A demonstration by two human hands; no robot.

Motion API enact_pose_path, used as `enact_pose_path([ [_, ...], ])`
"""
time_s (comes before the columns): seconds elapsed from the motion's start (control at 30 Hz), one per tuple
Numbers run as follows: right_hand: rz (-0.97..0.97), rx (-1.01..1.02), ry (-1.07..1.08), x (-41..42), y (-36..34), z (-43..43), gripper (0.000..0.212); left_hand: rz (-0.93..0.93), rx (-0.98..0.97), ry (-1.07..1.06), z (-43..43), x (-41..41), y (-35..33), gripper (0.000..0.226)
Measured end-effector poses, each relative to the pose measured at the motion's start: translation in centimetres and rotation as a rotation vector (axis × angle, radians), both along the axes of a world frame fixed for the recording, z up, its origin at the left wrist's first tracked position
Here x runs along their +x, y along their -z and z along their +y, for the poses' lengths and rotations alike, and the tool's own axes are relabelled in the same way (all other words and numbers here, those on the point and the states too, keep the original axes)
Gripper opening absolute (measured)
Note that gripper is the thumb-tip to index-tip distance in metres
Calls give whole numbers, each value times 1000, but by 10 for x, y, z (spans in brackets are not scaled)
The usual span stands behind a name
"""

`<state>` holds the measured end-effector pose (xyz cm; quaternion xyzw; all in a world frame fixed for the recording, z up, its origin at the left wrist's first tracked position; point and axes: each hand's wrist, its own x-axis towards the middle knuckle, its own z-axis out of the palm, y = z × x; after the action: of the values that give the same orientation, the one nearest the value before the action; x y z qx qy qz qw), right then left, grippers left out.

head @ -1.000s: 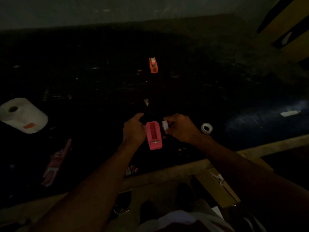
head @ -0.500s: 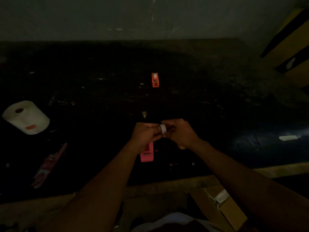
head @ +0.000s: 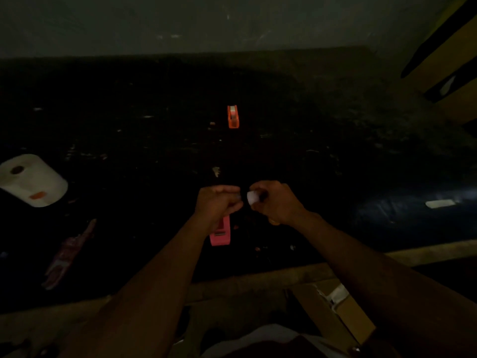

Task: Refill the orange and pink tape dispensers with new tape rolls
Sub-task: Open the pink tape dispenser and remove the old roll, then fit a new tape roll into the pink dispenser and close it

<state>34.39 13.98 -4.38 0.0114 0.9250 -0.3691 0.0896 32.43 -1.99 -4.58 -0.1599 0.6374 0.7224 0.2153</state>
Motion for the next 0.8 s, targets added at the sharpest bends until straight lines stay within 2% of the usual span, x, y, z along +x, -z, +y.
enact_pose_path([
  [0.1,-29,141,-82,3,12,-4,42,-11,0,-44,-5,-4,5,14],
  [0.23,-85,261,-134,7,30,-12,31,-4,9,-38,-9,-6,10,18],
  [0.47,-130,417,-166,6,46,-20,28,-21,42,-26,-13,-7,11,17],
  [0.8,-134,428,-144,2,47,-17,36,-35,54,-28,-5,-13,14,13],
])
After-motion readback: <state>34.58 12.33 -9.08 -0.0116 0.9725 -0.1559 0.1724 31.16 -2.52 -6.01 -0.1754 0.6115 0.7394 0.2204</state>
